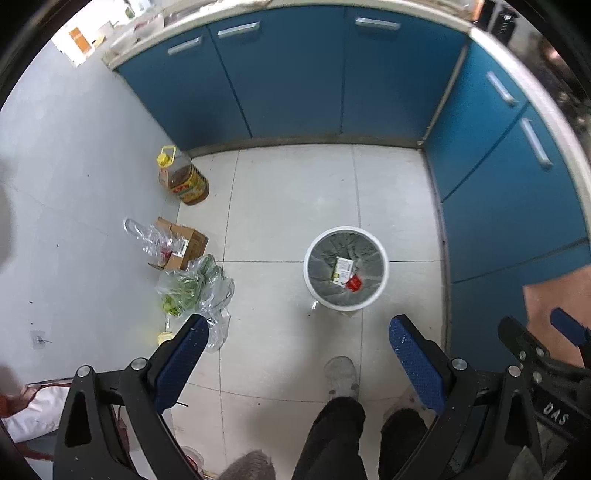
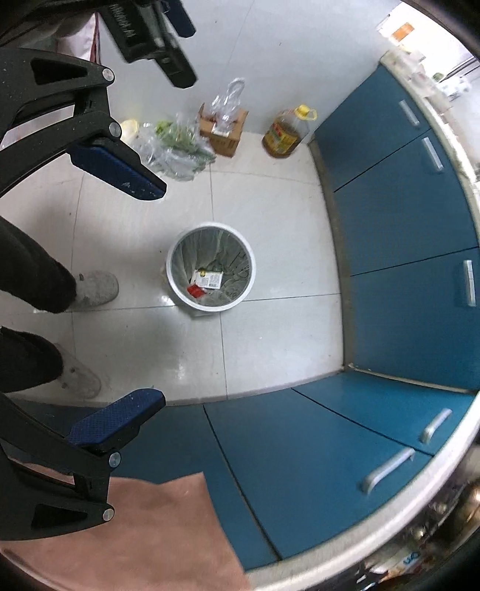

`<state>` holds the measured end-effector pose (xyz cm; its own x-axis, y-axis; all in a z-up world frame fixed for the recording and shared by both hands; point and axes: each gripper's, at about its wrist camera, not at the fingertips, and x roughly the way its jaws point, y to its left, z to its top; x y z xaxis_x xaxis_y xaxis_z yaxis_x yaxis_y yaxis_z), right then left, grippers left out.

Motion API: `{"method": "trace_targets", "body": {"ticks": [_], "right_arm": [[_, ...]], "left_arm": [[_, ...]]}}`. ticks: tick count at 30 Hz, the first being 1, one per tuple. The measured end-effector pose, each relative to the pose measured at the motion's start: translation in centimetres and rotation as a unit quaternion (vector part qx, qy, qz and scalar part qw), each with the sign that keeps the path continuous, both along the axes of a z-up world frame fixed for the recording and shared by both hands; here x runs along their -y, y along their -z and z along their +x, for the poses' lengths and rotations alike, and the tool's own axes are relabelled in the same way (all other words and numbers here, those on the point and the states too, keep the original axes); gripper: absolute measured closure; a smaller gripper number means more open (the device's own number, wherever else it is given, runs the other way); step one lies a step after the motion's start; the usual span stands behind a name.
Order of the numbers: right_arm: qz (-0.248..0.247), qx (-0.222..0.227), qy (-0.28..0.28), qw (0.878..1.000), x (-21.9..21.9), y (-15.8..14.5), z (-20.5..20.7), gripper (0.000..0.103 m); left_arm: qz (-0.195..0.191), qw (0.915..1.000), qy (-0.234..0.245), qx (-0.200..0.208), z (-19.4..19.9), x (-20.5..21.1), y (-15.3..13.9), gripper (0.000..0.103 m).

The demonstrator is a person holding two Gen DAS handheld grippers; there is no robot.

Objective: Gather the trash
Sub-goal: 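Raise both tools away from the bin toward the counter, then grasp the white tissue with the left tool while the right tool grasps the white printed bag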

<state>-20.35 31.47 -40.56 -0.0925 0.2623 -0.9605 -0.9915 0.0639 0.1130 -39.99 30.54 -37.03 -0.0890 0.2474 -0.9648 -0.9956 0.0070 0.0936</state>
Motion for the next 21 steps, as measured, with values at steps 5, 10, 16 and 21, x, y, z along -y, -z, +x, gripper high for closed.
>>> {"method": "trace_targets", "body": {"ticks": [5,10,16,21], "right_arm": [[0.021,-0.025,0.003,0.999,2.2,-5.3,1.6,0.000],[0.042,-0.085,0.035,0.995,4.2,-10.4,5.8,0.000],[0.080,-0.110,0.140,0.981,8.2,-15.9,17.0,0.000],[0.076,-0.073,0.280,0.954,14.5,-17.0,31.0,0.000]], "left_arm": [[0.021,0.9998,0.005,0.002,1.8,2.3,-5.1,0.003],[0.060,0.9981,0.016,0.002,5.6,3.3,-10.0,0.003],[0.094,0.9922,0.082,0.001,15.9,3.6,-14.0,0.003],[0.078,0.9841,0.160,0.001,27.9,4.6,-13.1,0.003]]}}
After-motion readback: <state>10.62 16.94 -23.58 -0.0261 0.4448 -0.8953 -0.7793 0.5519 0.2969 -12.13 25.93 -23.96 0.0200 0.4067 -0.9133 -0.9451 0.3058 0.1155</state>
